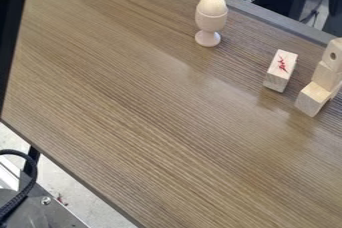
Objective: Put the white cube on top of the other white cube
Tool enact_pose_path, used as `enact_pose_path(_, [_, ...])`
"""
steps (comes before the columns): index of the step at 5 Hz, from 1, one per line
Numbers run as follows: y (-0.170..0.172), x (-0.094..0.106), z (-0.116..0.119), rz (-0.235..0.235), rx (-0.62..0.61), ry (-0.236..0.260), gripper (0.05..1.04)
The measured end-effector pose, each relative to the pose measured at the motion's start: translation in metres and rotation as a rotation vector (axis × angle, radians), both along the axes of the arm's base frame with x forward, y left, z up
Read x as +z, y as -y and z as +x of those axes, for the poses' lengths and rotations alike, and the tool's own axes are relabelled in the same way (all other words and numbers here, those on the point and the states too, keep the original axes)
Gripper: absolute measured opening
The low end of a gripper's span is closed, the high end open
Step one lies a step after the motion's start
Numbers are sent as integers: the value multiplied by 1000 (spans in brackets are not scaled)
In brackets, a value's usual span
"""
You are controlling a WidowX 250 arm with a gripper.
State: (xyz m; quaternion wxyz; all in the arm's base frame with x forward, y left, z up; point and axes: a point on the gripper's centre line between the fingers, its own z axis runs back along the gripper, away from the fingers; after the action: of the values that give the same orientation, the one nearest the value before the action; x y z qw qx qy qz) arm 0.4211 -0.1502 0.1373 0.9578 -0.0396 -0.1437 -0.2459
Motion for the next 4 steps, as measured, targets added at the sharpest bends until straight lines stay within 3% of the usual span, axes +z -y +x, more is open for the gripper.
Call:
enact_pose_path(3, [3,-5,-3,6,6,-23,1001])
enact_pose_path(4, [3,-23,-3,21,7,-62,1001])
